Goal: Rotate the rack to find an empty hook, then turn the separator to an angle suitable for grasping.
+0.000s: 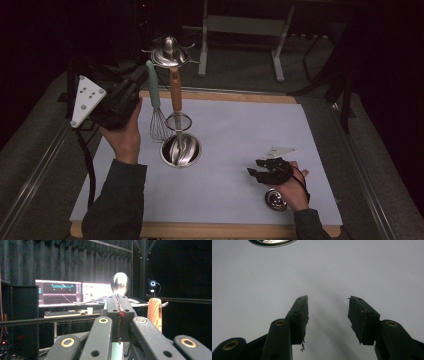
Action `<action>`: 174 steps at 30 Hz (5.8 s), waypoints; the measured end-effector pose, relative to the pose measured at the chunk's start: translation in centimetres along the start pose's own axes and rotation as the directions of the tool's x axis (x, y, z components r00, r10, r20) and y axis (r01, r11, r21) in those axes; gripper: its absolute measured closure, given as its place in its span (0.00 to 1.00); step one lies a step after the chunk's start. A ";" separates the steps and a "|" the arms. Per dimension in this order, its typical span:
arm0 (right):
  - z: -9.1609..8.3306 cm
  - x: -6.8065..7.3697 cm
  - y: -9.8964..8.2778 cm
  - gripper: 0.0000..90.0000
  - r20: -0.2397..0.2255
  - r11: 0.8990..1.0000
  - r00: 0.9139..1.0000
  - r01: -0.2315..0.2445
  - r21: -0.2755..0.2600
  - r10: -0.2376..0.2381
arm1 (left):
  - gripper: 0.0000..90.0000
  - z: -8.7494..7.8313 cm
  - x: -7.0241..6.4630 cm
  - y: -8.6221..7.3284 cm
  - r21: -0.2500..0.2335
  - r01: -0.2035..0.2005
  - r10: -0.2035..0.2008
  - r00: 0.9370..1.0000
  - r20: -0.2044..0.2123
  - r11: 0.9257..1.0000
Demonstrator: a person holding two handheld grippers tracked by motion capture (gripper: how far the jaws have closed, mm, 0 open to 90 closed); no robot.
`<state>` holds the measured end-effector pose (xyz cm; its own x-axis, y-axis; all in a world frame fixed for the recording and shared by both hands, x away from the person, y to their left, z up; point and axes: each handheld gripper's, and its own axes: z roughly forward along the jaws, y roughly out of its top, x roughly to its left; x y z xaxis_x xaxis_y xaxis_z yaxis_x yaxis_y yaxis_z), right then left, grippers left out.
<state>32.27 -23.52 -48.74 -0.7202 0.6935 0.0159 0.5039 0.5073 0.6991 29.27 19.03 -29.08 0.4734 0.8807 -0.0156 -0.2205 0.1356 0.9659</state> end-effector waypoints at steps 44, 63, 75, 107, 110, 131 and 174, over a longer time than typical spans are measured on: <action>0.2 -0.4 -0.3 0.56 0.000 1.000 1.000 -0.012 0.011 0.012 | 1.00 2.6 2.6 0.3 0.069 -0.006 0.012 0.995 -0.096 0.998; -0.2 -0.5 -0.3 0.56 0.005 1.000 1.000 -0.018 0.003 0.018 | 1.00 2.9 2.7 0.3 0.075 -0.007 0.014 0.995 -0.101 0.997; -0.3 -0.7 -0.4 0.56 0.010 1.000 1.000 -0.022 0.000 0.022 | 1.00 2.7 2.7 0.1 0.082 -0.010 0.019 0.994 -0.109 0.997; -2.0 -2.5 -1.4 0.62 0.080 0.998 0.995 -0.058 0.017 0.056 | 0.92 -1.3 4.4 -5.1 0.234 -0.009 0.041 0.991 -0.129 0.972; -2.4 -2.5 -1.6 0.71 0.110 0.998 0.993 -0.038 0.042 0.033 | 0.92 -1.7 4.5 -6.0 0.250 -0.004 0.039 0.990 -0.137 0.968; -6.1 -4.5 -4.3 1.00 0.215 0.990 0.971 -0.124 0.069 0.107 | 0.93 -5.5 5.0 -15.9 0.415 0.124 -0.034 0.975 -0.218 0.901; -5.0 -7.0 -7.2 1.00 0.282 0.946 0.936 -0.269 0.184 0.211 | 0.91 -6.0 5.1 -23.7 0.602 0.196 -0.090 0.975 -0.201 0.774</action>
<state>31.31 -34.61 -50.36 -0.4333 0.9004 -0.0385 0.7576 0.3871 0.5256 31.75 23.01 -53.58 0.3098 0.9383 -0.1539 0.4357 0.0038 0.9001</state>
